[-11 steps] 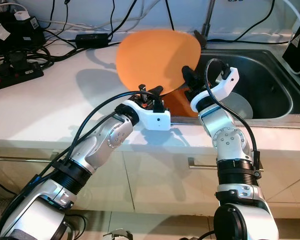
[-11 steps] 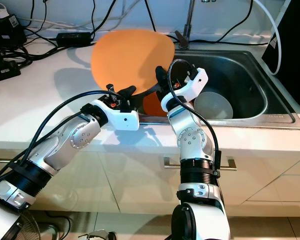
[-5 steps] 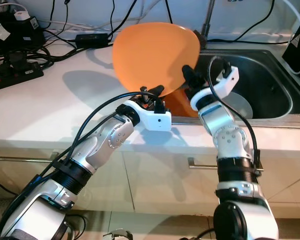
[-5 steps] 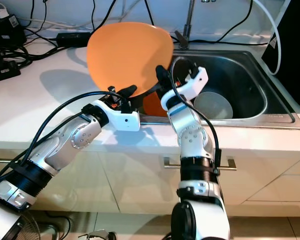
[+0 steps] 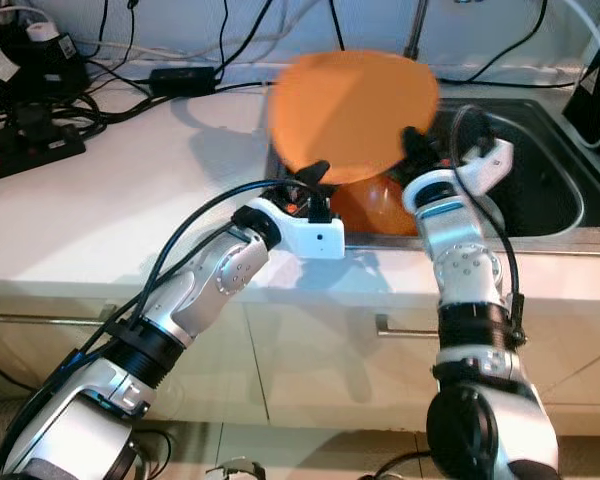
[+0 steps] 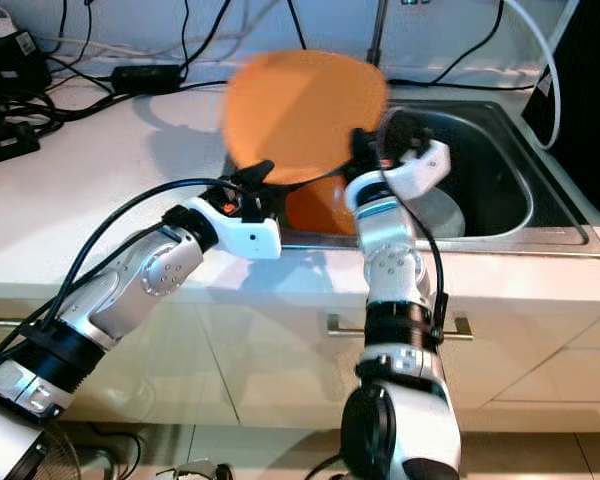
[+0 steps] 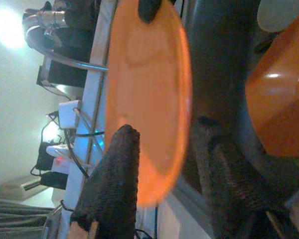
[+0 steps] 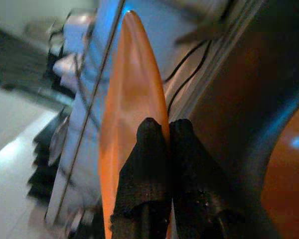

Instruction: Kitchen organization

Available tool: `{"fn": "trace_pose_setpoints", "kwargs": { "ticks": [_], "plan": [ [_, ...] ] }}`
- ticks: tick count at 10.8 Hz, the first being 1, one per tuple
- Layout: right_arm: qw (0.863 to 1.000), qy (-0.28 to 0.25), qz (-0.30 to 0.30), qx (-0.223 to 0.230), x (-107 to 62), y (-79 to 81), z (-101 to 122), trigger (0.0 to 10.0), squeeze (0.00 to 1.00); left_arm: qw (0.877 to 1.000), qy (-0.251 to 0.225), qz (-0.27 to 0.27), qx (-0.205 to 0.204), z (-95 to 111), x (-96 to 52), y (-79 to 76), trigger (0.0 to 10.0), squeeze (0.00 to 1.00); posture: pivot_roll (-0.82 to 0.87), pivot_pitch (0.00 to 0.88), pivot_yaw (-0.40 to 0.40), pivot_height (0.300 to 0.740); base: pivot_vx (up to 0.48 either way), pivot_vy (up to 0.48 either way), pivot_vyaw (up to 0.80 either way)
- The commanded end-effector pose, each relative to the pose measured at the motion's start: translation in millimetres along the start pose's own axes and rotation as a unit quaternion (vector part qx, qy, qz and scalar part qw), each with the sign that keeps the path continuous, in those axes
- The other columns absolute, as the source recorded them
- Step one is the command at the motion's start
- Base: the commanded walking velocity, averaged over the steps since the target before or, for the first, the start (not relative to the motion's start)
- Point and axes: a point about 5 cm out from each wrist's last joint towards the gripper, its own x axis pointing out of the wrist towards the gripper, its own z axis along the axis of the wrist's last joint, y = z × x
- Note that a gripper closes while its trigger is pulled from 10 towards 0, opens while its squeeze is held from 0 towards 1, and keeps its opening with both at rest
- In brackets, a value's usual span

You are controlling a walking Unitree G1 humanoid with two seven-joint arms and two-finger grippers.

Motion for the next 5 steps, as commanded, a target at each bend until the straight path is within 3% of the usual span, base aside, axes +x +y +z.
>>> {"fn": "trace_pose_setpoints", "kwargs": {
  "ticks": [1, 2, 3, 4, 5],
  "plan": [
    [0.999, -0.044, 0.012, -0.003, 6.2, 12.6, 16.7, 0.0, 0.00, 1.000, 0.004, 0.015, -0.008, -1.2, -0.2, 6.1, 10.0, 0.00, 0.08, 0.000, 0.015, 0.740, 0.000, 0.000, 0.00],
    [0.995, -0.069, -0.014, -0.065, 9.3, 5.9, 27.8, 7.8, 0.00, 0.996, 0.020, 0.025, -0.079, -4.1, -2.2, 2.7, 10.0, 0.00, 0.08, 0.000, 0.013, 0.740, 0.000, 0.000, 0.00],
    [0.990, -0.079, -0.040, -0.113, 11.5, -2.6, 33.5, 10.0, 0.00, 0.979, 0.038, 0.043, -0.194, -7.0, -4.1, -1.4, 10.0, 0.00, 0.09, 0.000, 0.008, 0.740, 0.000, 0.000, 0.00],
    [0.977, -0.080, -0.057, -0.190, 12.8, -9.1, 35.7, 10.0, 0.00, 0.939, 0.062, 0.066, -0.333, -9.8, -7.6, -4.7, 10.0, 0.00, 0.10, 0.000, 0.005, 0.740, 0.000, 0.000, 0.00],
    [0.965, -0.081, -0.059, -0.241, 13.7, -10.5, 34.9, 10.0, 0.00, 0.916, 0.075, 0.064, -0.389, -10.5, -8.7, -9.0, 10.0, 0.00, 0.10, 0.000, 0.001, 0.740, 0.000, 0.000, 0.00]
  ]
}}
